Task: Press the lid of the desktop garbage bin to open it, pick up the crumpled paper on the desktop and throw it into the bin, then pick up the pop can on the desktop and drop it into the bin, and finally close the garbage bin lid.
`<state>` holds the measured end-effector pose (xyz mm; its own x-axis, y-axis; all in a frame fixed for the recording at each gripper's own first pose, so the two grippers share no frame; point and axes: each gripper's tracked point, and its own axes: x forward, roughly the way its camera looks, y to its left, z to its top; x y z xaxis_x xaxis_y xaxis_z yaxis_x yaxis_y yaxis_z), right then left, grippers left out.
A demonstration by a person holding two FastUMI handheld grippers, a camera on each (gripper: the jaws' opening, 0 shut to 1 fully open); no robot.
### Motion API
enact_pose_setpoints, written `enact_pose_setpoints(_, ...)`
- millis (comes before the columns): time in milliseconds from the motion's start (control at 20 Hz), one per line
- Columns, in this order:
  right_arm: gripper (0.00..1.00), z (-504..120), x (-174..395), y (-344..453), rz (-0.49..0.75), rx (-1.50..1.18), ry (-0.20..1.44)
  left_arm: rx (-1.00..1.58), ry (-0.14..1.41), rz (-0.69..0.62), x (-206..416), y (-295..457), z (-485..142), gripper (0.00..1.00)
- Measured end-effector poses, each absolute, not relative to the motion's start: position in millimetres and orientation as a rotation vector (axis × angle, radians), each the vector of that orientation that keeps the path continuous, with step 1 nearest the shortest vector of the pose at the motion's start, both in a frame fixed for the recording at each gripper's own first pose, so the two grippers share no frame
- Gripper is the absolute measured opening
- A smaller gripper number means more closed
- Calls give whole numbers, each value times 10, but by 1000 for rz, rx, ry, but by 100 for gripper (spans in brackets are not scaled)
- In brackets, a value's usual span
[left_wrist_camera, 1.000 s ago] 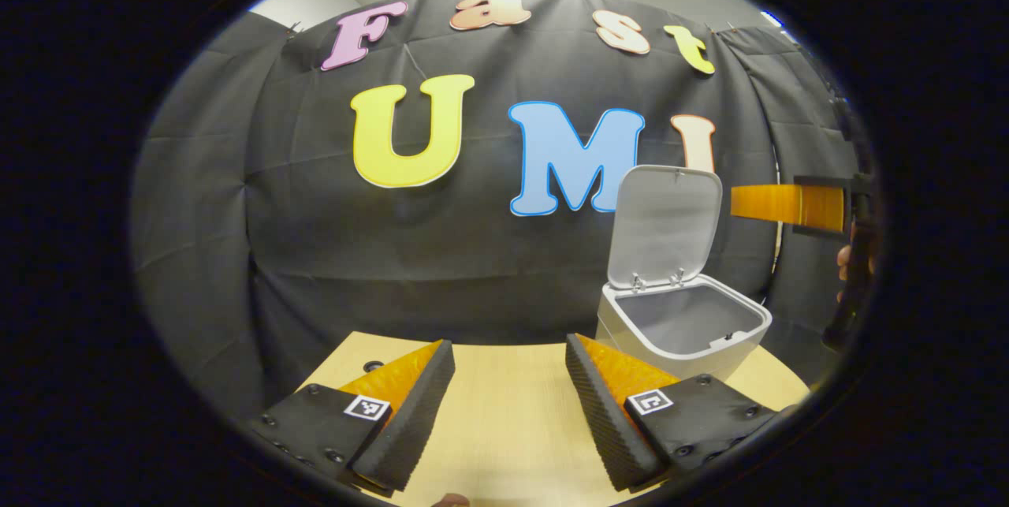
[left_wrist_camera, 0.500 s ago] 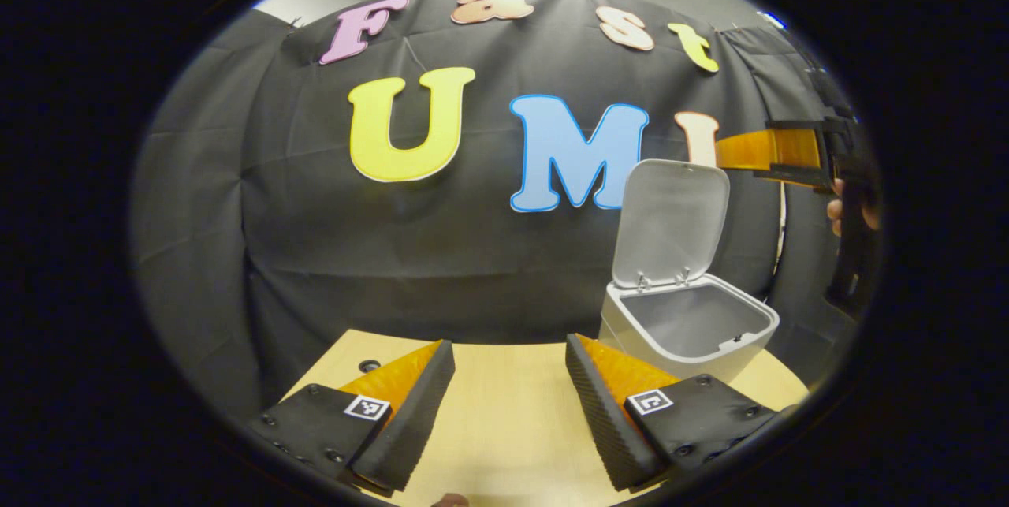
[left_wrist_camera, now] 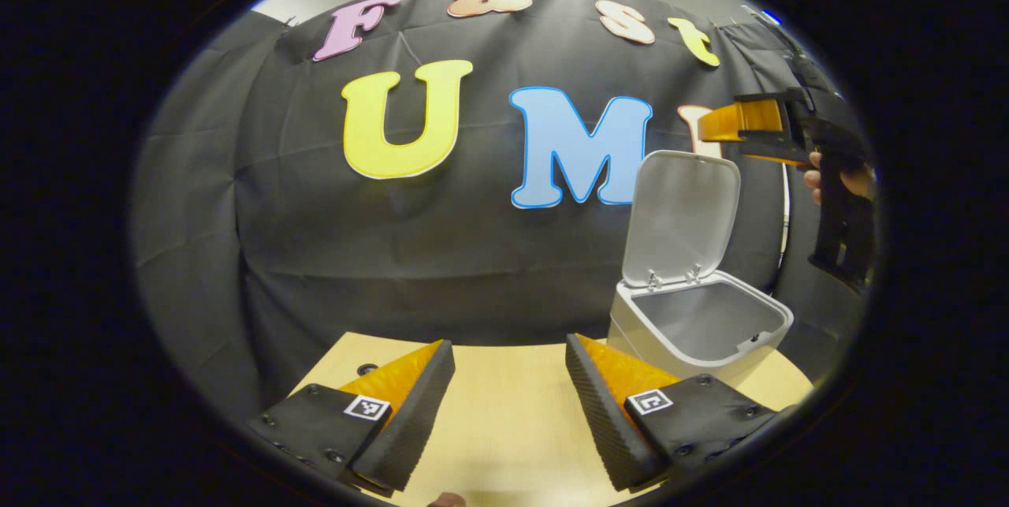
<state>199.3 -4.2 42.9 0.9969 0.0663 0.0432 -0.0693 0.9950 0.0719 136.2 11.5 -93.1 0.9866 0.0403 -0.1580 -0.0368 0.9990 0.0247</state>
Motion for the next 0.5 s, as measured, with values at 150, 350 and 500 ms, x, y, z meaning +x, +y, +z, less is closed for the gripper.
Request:
enact_pose_setpoints(150,98,534,2153,-86,48,74,-86,18,166,48,1399,174,-967,94)
enact_pose_setpoints(350,100,518,2341,-132,26,63,-110,11,177,68,1408,284,-1005,94)
enact_pose_setpoints(500,99,382,2433,-165,9,65,-77,10,183,87,1403,379,-1026,94)
